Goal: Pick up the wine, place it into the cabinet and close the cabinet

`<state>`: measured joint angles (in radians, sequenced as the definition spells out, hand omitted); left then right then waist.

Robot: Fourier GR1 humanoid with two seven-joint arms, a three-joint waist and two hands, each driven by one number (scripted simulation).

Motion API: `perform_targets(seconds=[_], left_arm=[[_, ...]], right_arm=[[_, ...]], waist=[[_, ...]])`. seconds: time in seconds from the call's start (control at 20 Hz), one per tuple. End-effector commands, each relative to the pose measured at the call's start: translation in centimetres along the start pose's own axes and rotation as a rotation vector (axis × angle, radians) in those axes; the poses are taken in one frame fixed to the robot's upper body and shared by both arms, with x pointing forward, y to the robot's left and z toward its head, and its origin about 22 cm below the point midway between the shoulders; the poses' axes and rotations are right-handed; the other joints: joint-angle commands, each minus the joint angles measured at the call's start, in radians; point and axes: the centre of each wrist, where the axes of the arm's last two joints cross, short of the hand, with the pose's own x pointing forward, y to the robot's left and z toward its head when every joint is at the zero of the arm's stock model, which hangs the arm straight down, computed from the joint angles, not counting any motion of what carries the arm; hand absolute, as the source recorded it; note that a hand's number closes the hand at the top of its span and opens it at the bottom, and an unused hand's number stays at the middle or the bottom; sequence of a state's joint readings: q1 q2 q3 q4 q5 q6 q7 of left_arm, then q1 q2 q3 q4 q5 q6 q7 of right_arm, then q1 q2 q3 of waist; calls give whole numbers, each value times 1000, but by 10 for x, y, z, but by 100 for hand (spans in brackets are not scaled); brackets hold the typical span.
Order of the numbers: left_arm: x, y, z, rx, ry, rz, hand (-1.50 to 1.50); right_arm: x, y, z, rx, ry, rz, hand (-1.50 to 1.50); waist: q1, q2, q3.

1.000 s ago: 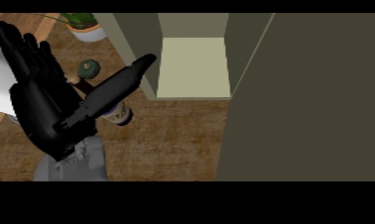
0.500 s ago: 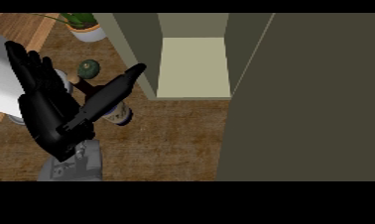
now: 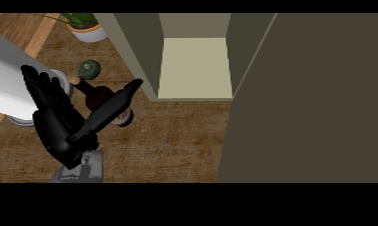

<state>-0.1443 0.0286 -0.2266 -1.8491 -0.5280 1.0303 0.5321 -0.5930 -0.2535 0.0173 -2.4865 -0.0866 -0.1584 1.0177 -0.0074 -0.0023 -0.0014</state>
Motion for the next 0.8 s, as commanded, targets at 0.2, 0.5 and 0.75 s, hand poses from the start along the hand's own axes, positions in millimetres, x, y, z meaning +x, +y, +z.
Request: perform_targets(seconds=[0.2,0.5,0.75], left_arm=[[-47,12,4,59,39,-26,-150],[-64,32,21,24,51,-1,-150],[-93,34,14,21,92,8,-150]], right_arm=[[11,0,31,52,-20,-53,-150],[8,-1,19,48,3,-41,-150],[7,-8,16,57,-19,-36,-150]], waist=[[-3,1,-1],[5,0,0],[3,1,0]])
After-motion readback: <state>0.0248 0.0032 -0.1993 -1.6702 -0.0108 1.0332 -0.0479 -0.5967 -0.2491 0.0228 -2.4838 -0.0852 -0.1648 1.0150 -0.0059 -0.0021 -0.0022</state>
